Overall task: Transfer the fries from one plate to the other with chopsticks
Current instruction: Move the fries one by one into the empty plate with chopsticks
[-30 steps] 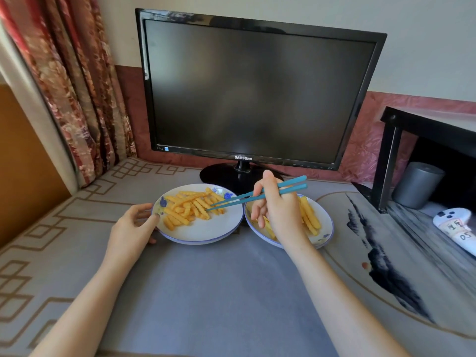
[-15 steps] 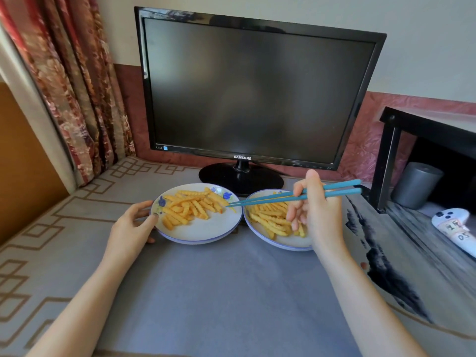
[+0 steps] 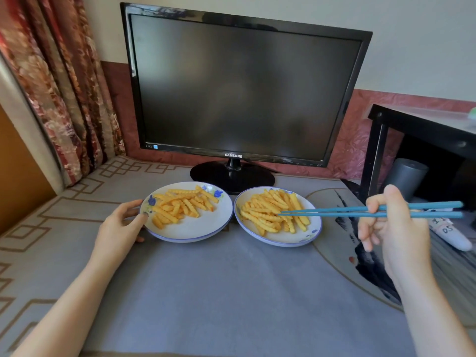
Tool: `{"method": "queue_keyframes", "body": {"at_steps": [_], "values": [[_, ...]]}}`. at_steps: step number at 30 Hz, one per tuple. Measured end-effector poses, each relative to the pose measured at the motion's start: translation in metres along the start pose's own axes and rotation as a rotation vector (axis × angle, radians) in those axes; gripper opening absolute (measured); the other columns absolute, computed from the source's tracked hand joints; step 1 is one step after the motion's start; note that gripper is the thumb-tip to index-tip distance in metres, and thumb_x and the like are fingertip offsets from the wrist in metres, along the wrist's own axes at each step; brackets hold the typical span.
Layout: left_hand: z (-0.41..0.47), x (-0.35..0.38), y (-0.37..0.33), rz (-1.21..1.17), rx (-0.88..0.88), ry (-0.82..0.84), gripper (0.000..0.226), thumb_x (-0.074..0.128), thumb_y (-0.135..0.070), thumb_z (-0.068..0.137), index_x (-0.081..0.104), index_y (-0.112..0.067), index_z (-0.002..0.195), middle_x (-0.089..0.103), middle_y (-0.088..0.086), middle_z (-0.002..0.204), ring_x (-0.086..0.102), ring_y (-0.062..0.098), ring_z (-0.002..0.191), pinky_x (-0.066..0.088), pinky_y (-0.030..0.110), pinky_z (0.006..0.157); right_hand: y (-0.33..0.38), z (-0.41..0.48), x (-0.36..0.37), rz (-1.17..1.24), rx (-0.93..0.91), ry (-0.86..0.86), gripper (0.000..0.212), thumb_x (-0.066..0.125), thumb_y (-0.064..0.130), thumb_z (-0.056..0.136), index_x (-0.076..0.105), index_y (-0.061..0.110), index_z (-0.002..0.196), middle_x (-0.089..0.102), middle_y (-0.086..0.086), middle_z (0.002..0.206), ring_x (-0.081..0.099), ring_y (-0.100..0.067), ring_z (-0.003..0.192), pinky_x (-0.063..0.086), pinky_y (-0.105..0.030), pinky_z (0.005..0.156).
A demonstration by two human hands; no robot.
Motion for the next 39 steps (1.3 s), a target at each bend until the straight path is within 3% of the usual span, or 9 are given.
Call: {"method": "queue_keyframes", "body": {"at_steps": [10,13,19,28,32,39], "values": [[0.001,-0.001,0.002,0.002,0.000,0.005,0.027,0.055,-0.014,0.091,0.059,-0.022,0.117,0.065,0.003,0.109,0.060,0.022,0.059,0.050,0.016,0.048,-0.004,0.004,-0.021,-0.114,0.020,0.067,0.043,0.035,0.026,0.101,0.045,0.004,0.066,0.045,-0.012,0.034,0.032,-0.019,0.023,0.020,-0.016,0.031],[0.002,-0.001,0.003,0.003,0.003,0.005,0.026,0.055,-0.014,0.091,0.059,-0.024,0.116,0.065,0.003,0.110,0.060,0.023,0.060,0.048,0.011,0.045,0.000,0.005,-0.025,-0.130,0.005,0.087,0.042,0.034,0.024,0.101,0.047,0.003,0.067,0.045,-0.013,0.034,0.031,-0.016,0.023,0.020,-0.016,0.030],[0.003,0.000,0.005,0.006,-0.001,0.005,0.028,0.055,-0.014,0.091,0.060,-0.020,0.119,0.065,0.005,0.110,0.061,0.022,0.062,0.049,0.011,0.045,0.003,0.006,-0.021,-0.046,-0.004,0.087,0.043,0.033,0.029,0.102,0.049,0.007,0.069,0.044,-0.009,0.034,0.027,-0.015,0.025,0.017,-0.018,0.032],[0.003,0.000,0.005,-0.005,-0.003,0.004,0.029,0.054,-0.012,0.091,0.060,-0.020,0.119,0.066,0.006,0.109,0.061,0.021,0.064,0.053,0.018,0.049,0.002,-0.005,0.060,0.105,0.001,0.226,0.042,0.035,0.027,0.102,0.050,0.007,0.068,0.047,-0.011,0.037,0.033,-0.018,0.026,0.022,-0.015,0.032],[0.004,0.000,0.006,-0.021,-0.004,-0.002,0.030,0.053,-0.009,0.091,0.059,-0.018,0.119,0.065,0.007,0.109,0.061,0.018,0.067,0.049,0.011,0.045,-0.011,-0.003,0.102,0.053,0.022,0.301,0.043,0.036,0.030,0.102,0.052,0.010,0.067,0.049,-0.013,0.041,0.035,-0.020,0.027,0.026,-0.017,0.033],[0.006,0.000,0.009,-0.016,0.000,0.005,0.030,0.054,-0.010,0.090,0.060,-0.018,0.119,0.066,0.006,0.107,0.061,0.018,0.061,0.050,0.013,0.045,-0.031,-0.007,0.140,-0.023,0.021,0.364,0.044,0.036,0.034,0.102,0.052,0.011,0.068,0.051,-0.011,0.043,0.037,-0.018,0.030,0.032,-0.023,0.037]]}}
Point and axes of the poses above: each hand's wrist, its own z-axis towards the middle knuckle, its own x-axis out of the palm, y = z × x, the point moved 1 cm from there along z, towards the middle knuckle
